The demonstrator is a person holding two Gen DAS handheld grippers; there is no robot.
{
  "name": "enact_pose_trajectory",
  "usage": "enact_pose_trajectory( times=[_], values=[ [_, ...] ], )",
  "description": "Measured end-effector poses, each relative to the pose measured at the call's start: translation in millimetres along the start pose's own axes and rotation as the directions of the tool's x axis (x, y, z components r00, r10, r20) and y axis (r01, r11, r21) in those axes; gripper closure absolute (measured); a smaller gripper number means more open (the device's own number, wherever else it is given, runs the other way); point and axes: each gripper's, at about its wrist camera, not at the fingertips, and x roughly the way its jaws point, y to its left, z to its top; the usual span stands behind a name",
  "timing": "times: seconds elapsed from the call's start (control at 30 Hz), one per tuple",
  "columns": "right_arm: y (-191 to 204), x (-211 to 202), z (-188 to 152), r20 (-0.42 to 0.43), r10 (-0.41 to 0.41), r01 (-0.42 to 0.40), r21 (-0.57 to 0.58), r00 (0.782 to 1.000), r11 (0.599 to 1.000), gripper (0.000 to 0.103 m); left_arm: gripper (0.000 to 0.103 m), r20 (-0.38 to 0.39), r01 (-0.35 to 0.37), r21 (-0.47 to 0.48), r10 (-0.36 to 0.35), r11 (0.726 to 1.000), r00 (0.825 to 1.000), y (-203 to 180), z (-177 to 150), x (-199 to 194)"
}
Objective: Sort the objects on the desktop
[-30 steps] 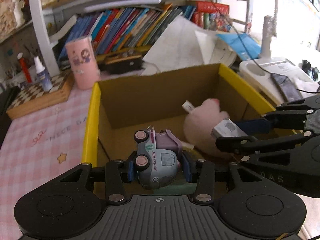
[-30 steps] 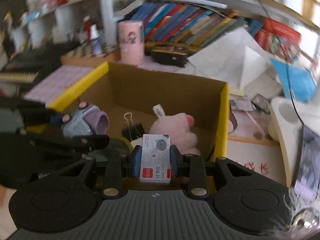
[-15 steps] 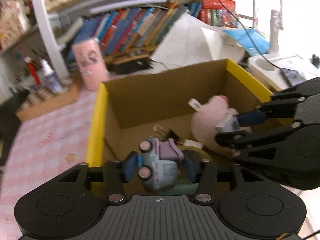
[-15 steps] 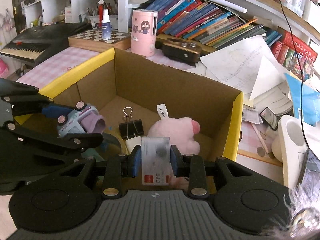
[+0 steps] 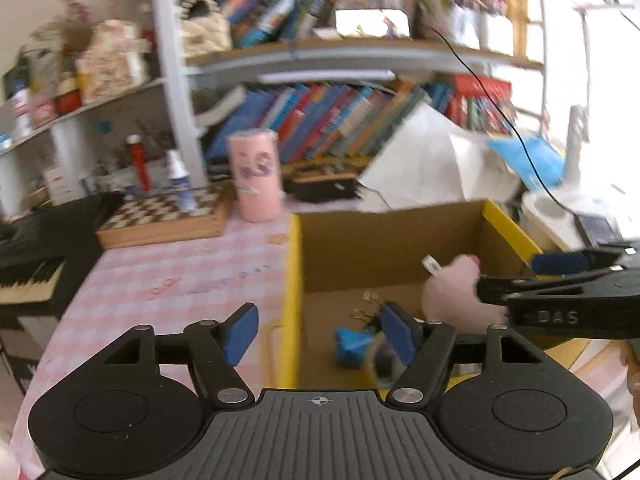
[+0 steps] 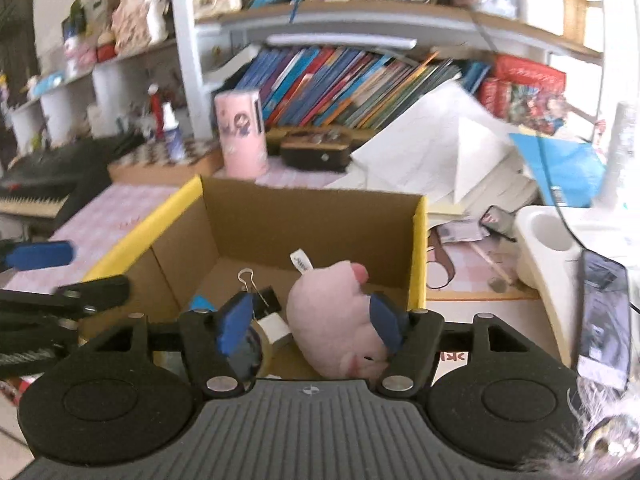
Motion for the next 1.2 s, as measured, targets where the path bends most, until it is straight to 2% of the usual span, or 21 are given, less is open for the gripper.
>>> enact_pose_trajectory(
  times=[0.2, 0.37, 0.43, 0.5, 0.6, 0.77, 0.87, 1.03, 1.2],
  values=[
    [19.6, -31.0, -4.0, 0.089, -0.055, 0.052, 0.038, 0.995, 0.998, 0.032, 0.029, 0.063, -0.067, -0.096, 0.074, 0.993, 0.995, 37.9, -11.6, -35.3],
    [43.4, -60.0, -10.3, 0.156, -0.106, 0.095, 0.076, 0.982, 0.993, 0.019, 0.027, 0.104, -0.108, -0.150, 0.124, 0.983, 0.987, 62.5, -25.1, -62.2],
    [54.4, -68.8, -15.4, 0.170, -0.125, 0.111, 0.085, 0.978, 0.990, 0.017, 0.027, 0.109, -0.116, -0.159, 0.134, 0.980, 0.985, 67.6, -30.0, -70.6],
    [68.3, -77.0, -22.4, 0.172, -0.150, 0.135, 0.093, 0.974, 0.986, 0.009, 0.027, 0.115, -0.115, -0.154, 0.133, 0.981, 0.984, 71.3, -35.3, -80.1],
    [91.4, -87.4, -35.4, 0.174, -0.162, 0.150, 0.078, 0.971, 0.986, 0.006, 0.026, 0.125, -0.115, -0.138, 0.133, 0.984, 0.983, 76.6, -46.2, -92.8],
    [122.7, -100.3, -55.3, 0.144, -0.187, 0.181, 0.049, 0.972, 0.982, 0.000, 0.021, 0.067, -0.119, -0.161, 0.131, 0.980, 0.989, 90.9, -68.6, -105.7],
    [139.2, -106.9, -70.9, 0.130, -0.190, 0.188, 0.031, 0.973, 0.982, 0.000, 0.021, 0.009, -0.096, -0.173, 0.099, 0.980, 0.995, 100.5, -78.6, -108.4],
    [157.2, -112.1, -92.3, 0.067, -0.204, 0.201, 0.041, 0.977, 0.979, 0.000, 0.020, -0.028, -0.074, -0.168, 0.071, 0.983, 0.997, 109.1, -96.7, -117.1],
    [171.3, -123.6, -106.2, 0.046, -0.215, 0.212, 0.060, 0.975, 0.975, 0.000, 0.019, -0.075, -0.066, -0.132, 0.056, 0.989, 0.996, 111.1, -115.5, -122.2]
  ],
)
